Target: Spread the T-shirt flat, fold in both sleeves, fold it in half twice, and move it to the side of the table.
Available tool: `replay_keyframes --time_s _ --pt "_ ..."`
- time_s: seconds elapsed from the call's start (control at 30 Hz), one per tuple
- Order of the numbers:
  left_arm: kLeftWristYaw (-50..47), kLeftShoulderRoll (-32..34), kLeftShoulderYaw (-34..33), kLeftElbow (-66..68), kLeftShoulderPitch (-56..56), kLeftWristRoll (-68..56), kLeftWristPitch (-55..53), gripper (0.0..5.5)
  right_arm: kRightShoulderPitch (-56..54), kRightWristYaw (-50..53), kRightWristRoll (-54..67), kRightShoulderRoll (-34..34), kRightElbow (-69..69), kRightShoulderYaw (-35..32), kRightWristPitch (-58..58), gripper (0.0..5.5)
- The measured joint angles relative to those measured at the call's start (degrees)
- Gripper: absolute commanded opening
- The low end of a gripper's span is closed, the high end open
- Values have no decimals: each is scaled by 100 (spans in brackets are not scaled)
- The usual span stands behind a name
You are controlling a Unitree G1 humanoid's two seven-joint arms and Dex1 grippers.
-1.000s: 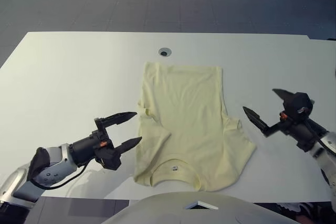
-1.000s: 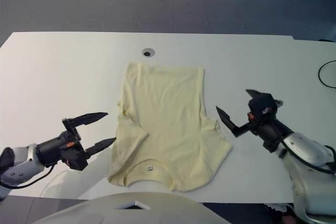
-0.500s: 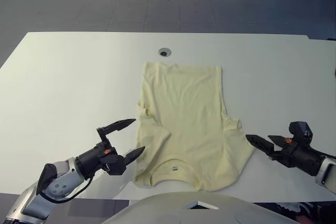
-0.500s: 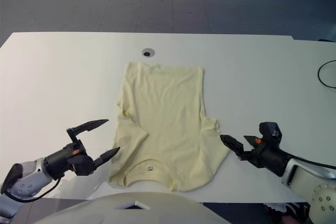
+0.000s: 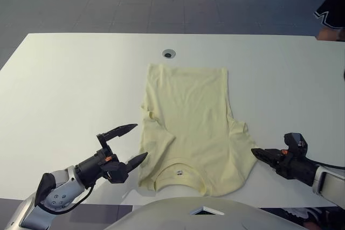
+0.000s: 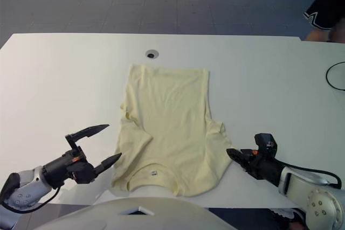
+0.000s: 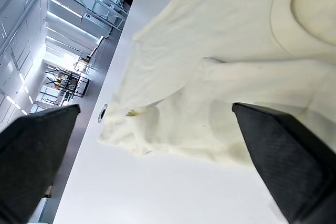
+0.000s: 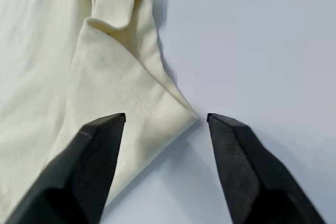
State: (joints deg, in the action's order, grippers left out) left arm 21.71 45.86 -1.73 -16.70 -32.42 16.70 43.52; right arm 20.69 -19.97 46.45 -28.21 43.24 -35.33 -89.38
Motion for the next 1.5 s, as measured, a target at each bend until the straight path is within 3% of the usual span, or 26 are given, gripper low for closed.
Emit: replay_keyframes --time_s 0.5,1.07,1.5 --pt "40 -23 -84 6 32 5 9 540 40 -54 -183 -77 42 208 117 3" --pt "161 -177 186 221 457 137 -5 540 -917 -243 229 -60 568 -75 -137 3" --pt "161 -259 311 226 596 307 -108 540 -1702 67 1190 149 668 744 -254 3"
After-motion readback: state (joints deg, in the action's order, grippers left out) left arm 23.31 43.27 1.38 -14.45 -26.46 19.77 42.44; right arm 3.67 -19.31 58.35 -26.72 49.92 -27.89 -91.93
